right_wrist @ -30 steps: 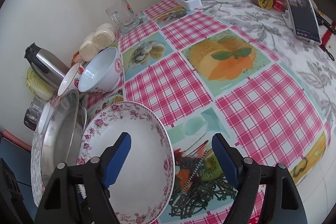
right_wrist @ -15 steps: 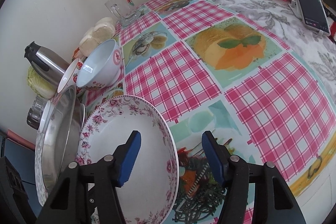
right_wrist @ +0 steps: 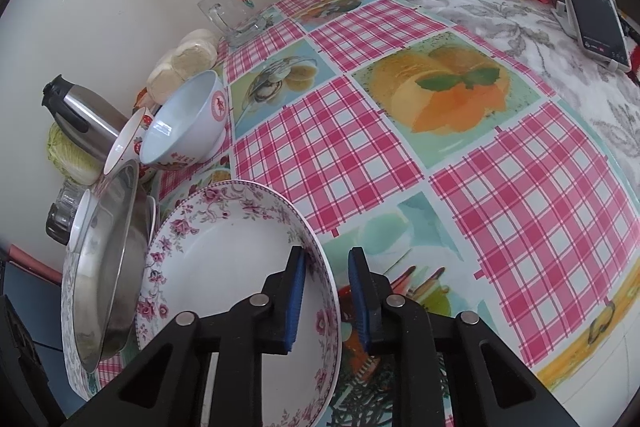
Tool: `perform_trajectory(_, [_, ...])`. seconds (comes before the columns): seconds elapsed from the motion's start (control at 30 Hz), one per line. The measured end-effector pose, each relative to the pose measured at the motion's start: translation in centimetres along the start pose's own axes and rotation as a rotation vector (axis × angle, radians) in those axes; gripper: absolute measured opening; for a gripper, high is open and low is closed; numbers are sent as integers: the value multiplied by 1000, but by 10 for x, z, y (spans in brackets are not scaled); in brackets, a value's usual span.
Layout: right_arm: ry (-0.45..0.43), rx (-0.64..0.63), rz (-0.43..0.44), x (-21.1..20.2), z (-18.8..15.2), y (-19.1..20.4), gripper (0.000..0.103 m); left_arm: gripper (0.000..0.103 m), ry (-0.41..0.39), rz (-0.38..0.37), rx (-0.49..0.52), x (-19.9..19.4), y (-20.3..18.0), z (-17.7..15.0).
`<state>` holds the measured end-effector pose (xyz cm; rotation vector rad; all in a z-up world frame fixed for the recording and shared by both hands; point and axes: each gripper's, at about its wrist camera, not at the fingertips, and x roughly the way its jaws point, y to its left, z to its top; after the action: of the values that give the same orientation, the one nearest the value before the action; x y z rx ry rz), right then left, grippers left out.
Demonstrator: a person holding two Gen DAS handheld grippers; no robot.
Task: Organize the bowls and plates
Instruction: 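Close both grippers on the floral plate rim, then lift the floral plate off the table with both grippers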
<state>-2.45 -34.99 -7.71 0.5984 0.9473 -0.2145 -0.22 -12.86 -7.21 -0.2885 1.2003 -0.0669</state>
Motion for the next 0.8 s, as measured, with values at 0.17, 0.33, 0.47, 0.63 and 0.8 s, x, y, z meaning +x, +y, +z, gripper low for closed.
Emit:
perform_trajectory(0.17, [3,-2,3,-1,0,-1,24,22,-5,-15,-12,-1,5,0])
perform_trajectory(0.33, [-3,-10,-14,-2,2,-4,24,21,10,-39,34,-1,-6,-4])
perform_trajectory(0.47, [-14,33,-17,-5,6,-18,24,21,29,-74,81,2,-18,-5])
perform_trajectory(0.63, [-38,89,-22,-10,13,-41,22,20,48,-122,138,6,-35,-9])
perform_trajectory(0.8, [-49,112,-3,-12,17,-52,22,20,41,-132,134,8,-41,-7])
